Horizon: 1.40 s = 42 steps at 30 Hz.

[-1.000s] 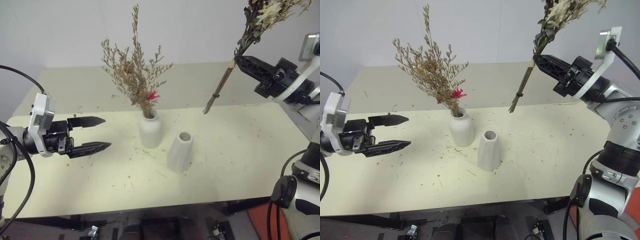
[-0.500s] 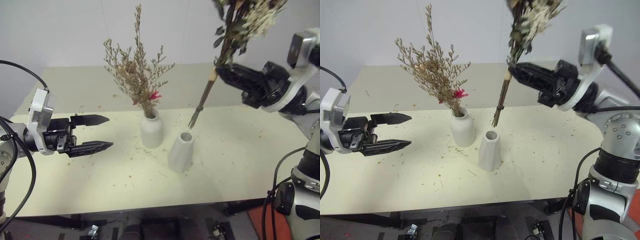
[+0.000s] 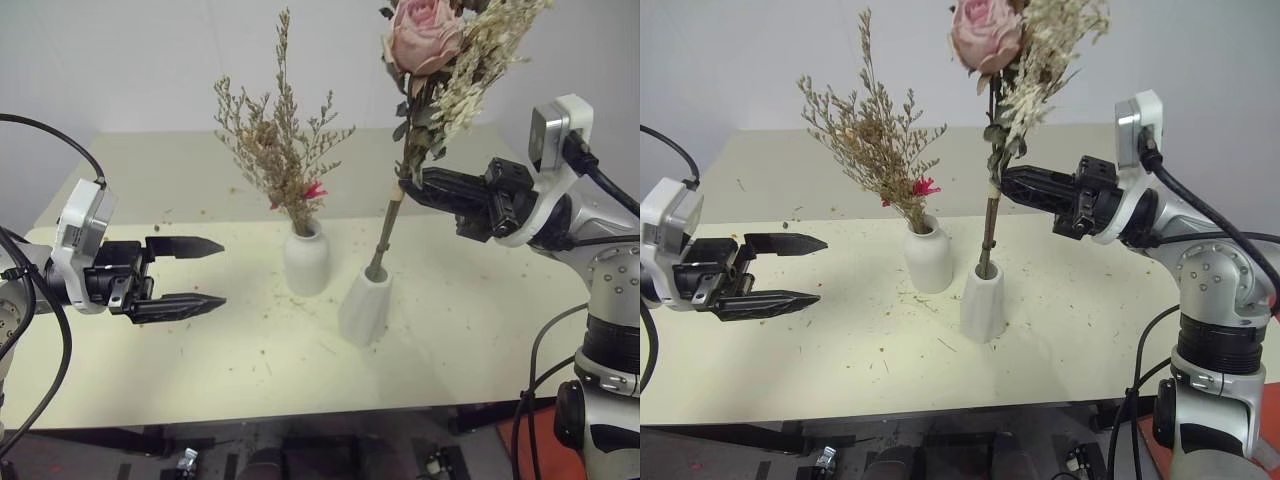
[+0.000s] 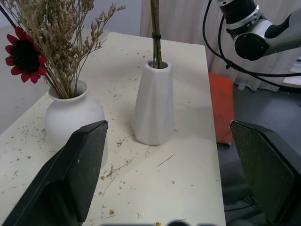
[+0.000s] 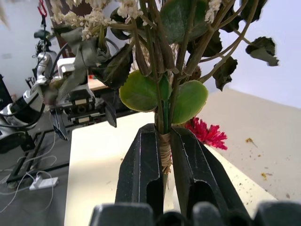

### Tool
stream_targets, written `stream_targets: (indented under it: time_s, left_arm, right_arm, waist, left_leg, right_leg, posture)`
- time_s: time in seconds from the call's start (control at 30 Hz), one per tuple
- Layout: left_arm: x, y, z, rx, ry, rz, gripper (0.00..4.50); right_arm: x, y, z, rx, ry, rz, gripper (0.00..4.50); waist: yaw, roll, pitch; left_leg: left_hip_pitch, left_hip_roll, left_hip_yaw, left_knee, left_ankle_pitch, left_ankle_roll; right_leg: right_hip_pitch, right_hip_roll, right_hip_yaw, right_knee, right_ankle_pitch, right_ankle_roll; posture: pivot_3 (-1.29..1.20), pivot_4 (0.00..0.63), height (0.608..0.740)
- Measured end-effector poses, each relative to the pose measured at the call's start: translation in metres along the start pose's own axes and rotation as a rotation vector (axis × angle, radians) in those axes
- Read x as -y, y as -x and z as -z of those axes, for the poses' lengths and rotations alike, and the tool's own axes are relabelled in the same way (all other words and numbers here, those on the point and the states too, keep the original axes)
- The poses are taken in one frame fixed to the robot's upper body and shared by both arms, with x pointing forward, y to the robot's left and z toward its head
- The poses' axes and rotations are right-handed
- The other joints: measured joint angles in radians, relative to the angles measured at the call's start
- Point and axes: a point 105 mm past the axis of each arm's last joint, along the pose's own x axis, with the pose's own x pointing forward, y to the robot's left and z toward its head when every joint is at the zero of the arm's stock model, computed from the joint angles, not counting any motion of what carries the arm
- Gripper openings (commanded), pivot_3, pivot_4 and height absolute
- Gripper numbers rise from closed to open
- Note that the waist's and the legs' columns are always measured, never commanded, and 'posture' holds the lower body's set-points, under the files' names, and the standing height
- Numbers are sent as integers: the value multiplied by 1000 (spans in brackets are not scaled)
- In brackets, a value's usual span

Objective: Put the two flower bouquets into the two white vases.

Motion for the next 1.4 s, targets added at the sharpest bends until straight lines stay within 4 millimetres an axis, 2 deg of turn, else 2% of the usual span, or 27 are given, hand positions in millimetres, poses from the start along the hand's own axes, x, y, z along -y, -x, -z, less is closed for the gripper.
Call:
stream_targets:
  time_s: [0.43, 0.63, 0.77, 1.07, 1.13, 1.2, 1.4]
  left_arm:
    - [0, 0, 0, 0, 1, -1, 4500]
    - [0, 1, 0, 0, 3, 2, 4500]
    - [0, 1, 1, -1, 4, 2, 4500]
    - [-1, 1, 1, -3, 3, -1, 4500]
    - [-1, 1, 1, -4, 3, -2, 4500]
    - [-1, 1, 1, -5, 3, -3, 4500]
    - [-1, 1, 2, -8, 3, -3, 4500]
  right_arm:
    - [0, 8, 26, -59, -23, 37, 150]
    - [-8, 5, 31, -65, 13, 28, 150]
    - [-9, 1, 41, -77, -17, 29, 150]
    - [-9, -2, 43, -79, -13, 40, 150]
    - [-10, -1, 45, -83, -16, 44, 882]
    - [-11, -1, 48, -92, -17, 52, 1393]
    - [-15, 5, 54, -130, 2, 68, 3349]
  waist:
    - [1, 0, 0]
    - [1, 0, 0]
    - [1, 0, 0]
    - [2, 0, 0]
    - [2, 0, 0]
    - [2, 0, 0]
    - [2, 0, 0]
  left_leg:
    - [0, 0, 0, 0, 0, 0]
    - [0, 0, 0, 1, 0, 0]
    - [0, 0, 0, 1, 0, 0]
    - [0, 0, 0, 2, 0, 0]
    - [0, 0, 0, 2, 0, 0]
    - [0, 0, 0, 2, 0, 0]
    - [0, 0, 0, 2, 0, 0]
  right_leg:
    - [0, 0, 0, 0, 0, 0]
    - [0, 0, 0, 0, 0, 0]
    - [0, 0, 0, 0, 0, 0]
    - [0, 0, 0, 0, 0, 0]
    - [0, 0, 0, 0, 0, 0]
    - [0, 0, 0, 0, 0, 0]
    - [0, 0, 0, 0, 0, 0]
  posture:
    - [0, 150, 740]
    - [0, 150, 740]
    - [0, 150, 740]
    - [0, 150, 740]
    - [0, 150, 740]
    - [0, 150, 740]
    - [0, 150, 740]
